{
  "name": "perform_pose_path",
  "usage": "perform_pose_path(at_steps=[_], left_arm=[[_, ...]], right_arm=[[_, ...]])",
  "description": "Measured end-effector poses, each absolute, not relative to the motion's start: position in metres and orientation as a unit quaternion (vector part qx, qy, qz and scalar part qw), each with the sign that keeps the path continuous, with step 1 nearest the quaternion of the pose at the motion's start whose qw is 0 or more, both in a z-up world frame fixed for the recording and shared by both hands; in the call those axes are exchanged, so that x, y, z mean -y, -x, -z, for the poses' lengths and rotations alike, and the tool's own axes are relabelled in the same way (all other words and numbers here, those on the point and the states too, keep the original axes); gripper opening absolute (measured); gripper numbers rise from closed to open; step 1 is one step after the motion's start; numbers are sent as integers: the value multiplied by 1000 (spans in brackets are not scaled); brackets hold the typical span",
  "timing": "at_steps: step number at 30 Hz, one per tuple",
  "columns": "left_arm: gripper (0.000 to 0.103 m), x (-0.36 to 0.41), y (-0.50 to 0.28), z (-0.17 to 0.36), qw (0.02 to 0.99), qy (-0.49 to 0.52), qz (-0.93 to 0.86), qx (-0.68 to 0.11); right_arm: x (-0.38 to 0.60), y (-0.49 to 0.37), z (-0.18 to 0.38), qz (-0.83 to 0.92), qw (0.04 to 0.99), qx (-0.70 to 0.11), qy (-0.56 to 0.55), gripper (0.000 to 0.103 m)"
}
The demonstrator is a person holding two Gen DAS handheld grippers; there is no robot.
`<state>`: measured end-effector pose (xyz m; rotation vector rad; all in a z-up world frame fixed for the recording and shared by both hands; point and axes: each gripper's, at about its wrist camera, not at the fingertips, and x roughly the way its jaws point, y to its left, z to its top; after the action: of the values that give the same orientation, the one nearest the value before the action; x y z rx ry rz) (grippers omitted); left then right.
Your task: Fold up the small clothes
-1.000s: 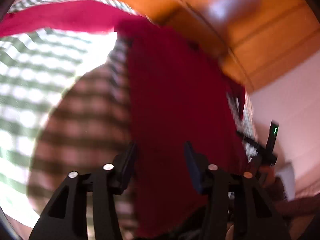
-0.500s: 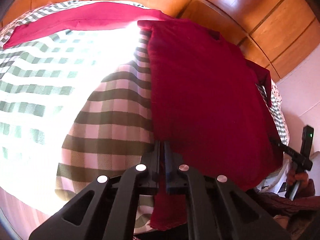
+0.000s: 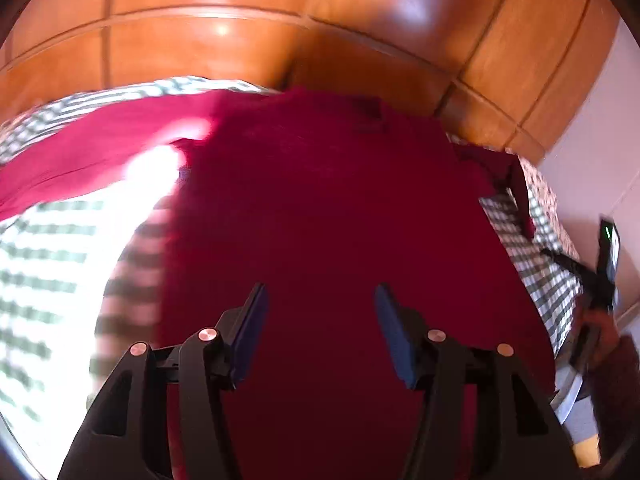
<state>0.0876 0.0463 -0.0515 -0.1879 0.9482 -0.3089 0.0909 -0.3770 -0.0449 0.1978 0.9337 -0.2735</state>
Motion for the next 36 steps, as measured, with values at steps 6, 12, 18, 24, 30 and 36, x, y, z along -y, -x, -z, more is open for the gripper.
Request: perform_pose_path(at_steps=[6,12,18,24,30,36], left_arm=[[66,-16,-106,74,858,66,150,-486],[69,-14,-111,80,857,56,152,-489],[72,-17,-115,81,853,69,154,-494],[72,-17,-120,82,849,92,153,-498],[73,-12,-123,82,848,82,148,-502],[73,-8,-125,80,849,79,143,-502]], right_arm=[[420,-169,75,221,860,-458,-35,62],[456,-208,88,236,843,-482,-24,5],[476,-170,6,216,879,-425,-31,5],[517,-145,-56,239,877,-414,-50,5],[578,-190,-17,276,829,-477,-101,5],[600,-218,6,303,830,-432,-180,65]])
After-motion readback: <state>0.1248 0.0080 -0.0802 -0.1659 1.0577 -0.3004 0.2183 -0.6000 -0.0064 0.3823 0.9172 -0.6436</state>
